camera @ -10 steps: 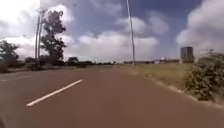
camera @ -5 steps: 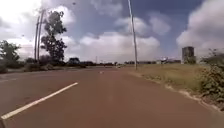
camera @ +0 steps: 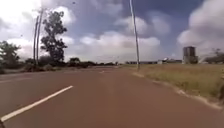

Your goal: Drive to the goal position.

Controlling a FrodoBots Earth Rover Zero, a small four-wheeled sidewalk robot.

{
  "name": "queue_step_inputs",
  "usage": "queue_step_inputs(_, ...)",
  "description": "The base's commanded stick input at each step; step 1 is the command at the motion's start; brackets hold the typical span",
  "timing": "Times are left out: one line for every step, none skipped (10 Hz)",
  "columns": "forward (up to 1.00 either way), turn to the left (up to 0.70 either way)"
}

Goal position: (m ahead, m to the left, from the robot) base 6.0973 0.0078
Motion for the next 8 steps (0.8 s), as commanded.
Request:
queue_step_inputs(1.00,0.00)
queue_step_inputs(1.00,0.00)
queue_step_inputs(1.00,0.00)
queue_step_inputs(1.00,0.00)
queue_step_inputs(1.00,0.00)
queue_step_inputs(1.00,-0.21)
queue_step_inputs(1.00,-0.40)
queue_step_inputs(1.00,-0.40)
